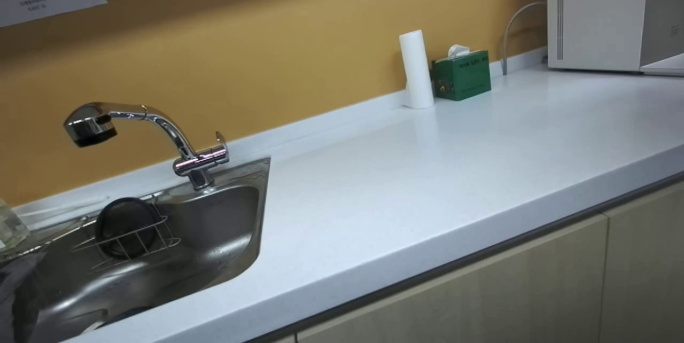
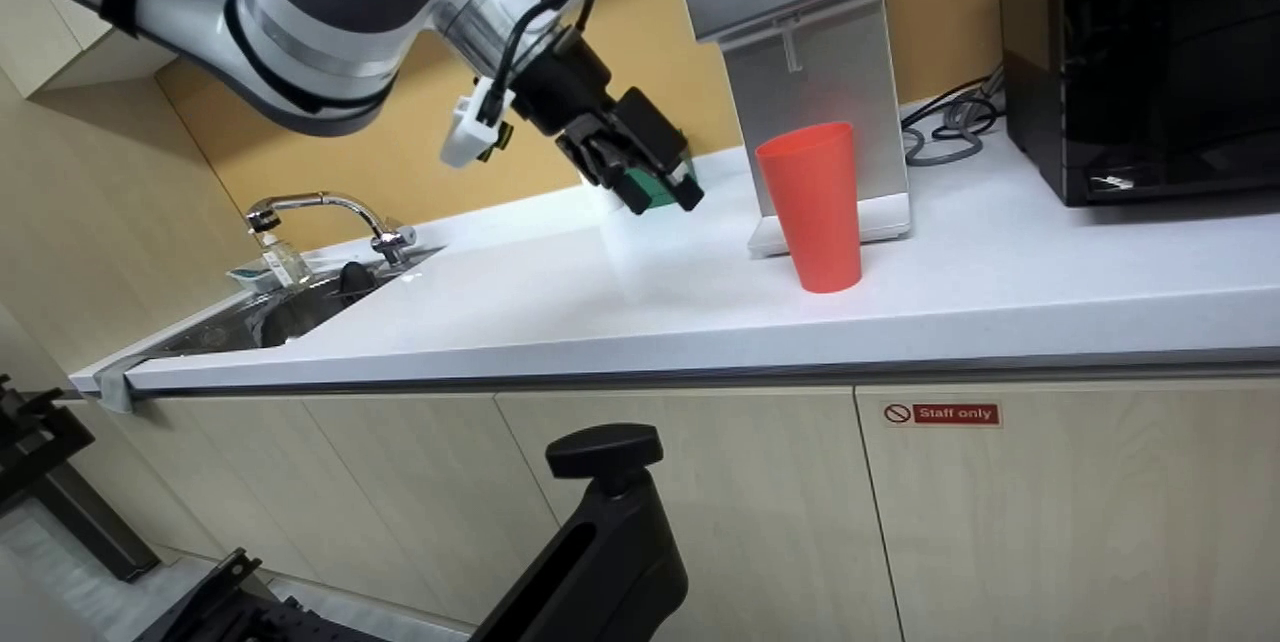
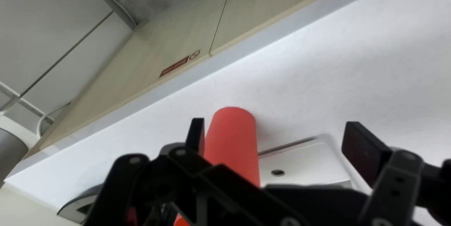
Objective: Put the cup on the dispenser
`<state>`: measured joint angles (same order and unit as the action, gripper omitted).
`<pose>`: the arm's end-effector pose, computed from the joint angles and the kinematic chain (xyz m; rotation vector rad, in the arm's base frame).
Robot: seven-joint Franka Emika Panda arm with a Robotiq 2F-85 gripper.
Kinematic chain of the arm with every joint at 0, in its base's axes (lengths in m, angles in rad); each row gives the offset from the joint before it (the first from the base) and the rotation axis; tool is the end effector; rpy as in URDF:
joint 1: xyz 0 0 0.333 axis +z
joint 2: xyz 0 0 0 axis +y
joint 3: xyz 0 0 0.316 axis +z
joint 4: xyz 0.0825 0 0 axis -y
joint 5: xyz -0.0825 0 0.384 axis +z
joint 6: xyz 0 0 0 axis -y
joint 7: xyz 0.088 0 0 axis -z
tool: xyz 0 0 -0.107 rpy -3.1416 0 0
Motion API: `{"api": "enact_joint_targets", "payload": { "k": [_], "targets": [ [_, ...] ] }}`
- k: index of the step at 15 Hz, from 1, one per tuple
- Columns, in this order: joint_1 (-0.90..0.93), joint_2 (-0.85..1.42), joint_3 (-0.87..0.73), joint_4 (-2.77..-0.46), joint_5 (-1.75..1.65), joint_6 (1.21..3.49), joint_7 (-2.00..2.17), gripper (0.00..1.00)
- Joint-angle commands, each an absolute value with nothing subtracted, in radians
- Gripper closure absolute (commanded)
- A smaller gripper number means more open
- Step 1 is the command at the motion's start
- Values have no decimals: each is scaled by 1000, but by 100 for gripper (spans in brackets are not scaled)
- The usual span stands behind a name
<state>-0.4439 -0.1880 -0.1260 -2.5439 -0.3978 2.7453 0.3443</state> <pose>0.4055 -0.2415 0.3776 2.7362 -0.8148 0.5223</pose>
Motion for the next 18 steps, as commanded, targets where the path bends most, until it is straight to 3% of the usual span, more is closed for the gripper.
{"api": "enact_joint_targets", "payload": {
  "k": [1, 10, 18],
  "targets": [
    [-442, -168, -146, -2528, -461, 2773, 391, 0],
    [-511, -108, -127, -2513, -589, 2918, 589, 0],
    [-683, -87, -92, -2478, -1057, 3070, 1123, 0]
  ]
}}
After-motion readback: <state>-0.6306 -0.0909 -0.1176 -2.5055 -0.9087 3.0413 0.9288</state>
